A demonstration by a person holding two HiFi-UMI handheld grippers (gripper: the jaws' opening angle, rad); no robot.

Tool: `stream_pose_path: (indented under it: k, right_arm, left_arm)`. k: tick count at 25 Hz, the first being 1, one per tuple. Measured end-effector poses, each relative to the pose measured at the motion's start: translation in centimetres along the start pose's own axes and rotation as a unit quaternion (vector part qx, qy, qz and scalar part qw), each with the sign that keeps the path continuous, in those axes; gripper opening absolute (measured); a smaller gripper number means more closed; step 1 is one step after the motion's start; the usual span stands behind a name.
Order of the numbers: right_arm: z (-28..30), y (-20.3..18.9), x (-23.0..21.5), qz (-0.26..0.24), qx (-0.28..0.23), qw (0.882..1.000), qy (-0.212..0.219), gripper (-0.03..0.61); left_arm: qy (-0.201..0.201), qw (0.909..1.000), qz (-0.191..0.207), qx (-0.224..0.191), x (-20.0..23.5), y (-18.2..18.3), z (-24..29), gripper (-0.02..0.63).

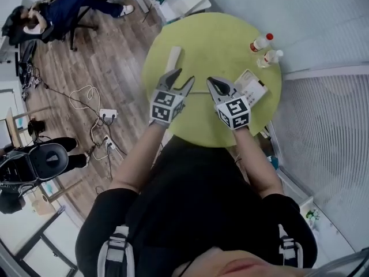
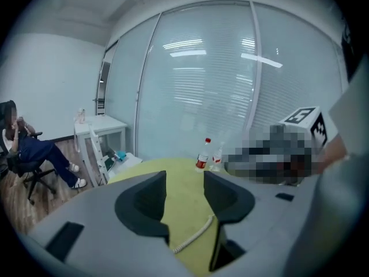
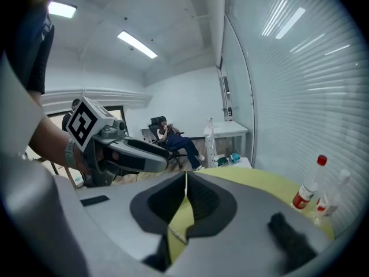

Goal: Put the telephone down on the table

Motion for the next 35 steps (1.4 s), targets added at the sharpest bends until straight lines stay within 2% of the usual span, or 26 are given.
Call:
stream_pose_path:
  k: [2,6,9,16,25,35]
  right_arm:
    - [-2.4,1.4,0.6,-0.013,-0.017,1.000,0.002,0.018]
    - [-6.7,3.8,1.5,-0.014,-0.055,0.998,0.007,0.018]
    - [-9.3,4.8,1.7,-0.023,-0.078,0.997,0.006,0.018]
    - [-14.2,7.6,2.5,-0.013,-0.132,0.991,0.014,0.018]
    - [-17.2,9.3,2.5,-0.029,-0.165,0.986,0.008,0.017]
    - [-18.1,9.1,2.3,-0.033,-0.172,0.984,0.005,0.017]
  left_arm:
    - [-0.013,0.9995,0.007,-0.028,-2.4,1.6,-1.7,0.182]
    - [-0.041,0.9957,0.030,-0.077,-7.6,4.2,-4.9,0.065]
    - [-0.066,0.9906,0.037,-0.114,-10.9,6.0,-6.3,0.014]
    - [-0.088,0.9796,0.070,-0.167,-15.1,9.6,-7.9,0.012]
    - [-0.094,0.9745,0.091,-0.182,-17.0,10.9,-8.3,0.012]
    - [-0.100,0.9753,0.079,-0.181,-17.7,10.7,-8.3,0.012]
Point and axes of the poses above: the fingertips, and each gripper's own axes: z forward along the fingers, x to its left, y out of its top, the point moved 1 cm from there along -z, backward along the fingers, and after that the axes turned 1 degree about -y, right-handed, at the moved point
